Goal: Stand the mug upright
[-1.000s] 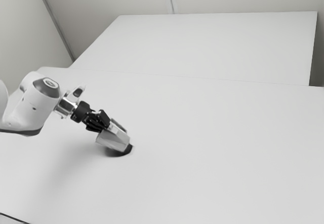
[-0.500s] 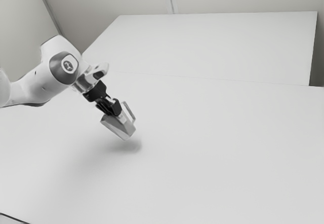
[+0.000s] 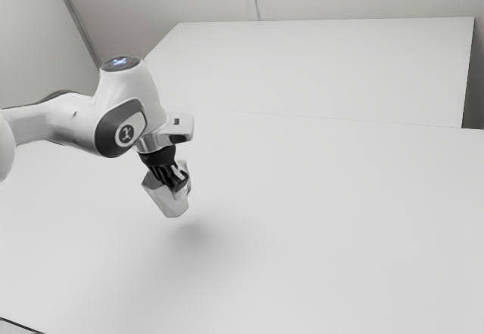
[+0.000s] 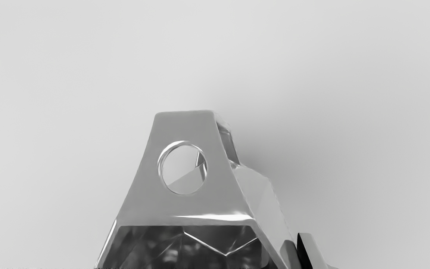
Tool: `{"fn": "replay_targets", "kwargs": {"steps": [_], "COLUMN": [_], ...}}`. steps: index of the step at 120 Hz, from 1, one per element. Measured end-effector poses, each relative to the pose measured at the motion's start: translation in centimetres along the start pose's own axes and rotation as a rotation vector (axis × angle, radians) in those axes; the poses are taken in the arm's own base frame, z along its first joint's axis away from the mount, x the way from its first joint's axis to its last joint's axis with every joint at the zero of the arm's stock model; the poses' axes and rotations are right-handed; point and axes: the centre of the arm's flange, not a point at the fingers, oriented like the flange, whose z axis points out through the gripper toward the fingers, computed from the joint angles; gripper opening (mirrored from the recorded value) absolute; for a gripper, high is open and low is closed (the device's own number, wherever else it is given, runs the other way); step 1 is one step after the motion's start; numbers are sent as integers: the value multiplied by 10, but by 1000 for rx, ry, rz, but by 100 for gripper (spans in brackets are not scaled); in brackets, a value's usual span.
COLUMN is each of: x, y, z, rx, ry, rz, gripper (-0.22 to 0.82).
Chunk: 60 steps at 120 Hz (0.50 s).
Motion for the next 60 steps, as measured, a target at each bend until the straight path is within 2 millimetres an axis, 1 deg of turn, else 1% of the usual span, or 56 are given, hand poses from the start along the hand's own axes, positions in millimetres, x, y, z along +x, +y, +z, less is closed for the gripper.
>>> {"fn": "replay_targets", "kwargs": {"steps": [28, 42, 60], "x": [-10, -11, -7], "y": [3, 2, 0], "z": [27, 37, 49], "rx": [76, 92, 94], "ry": [60, 89, 109], "rz": [-51, -79, -117], "gripper": [-17, -17, -17]}}
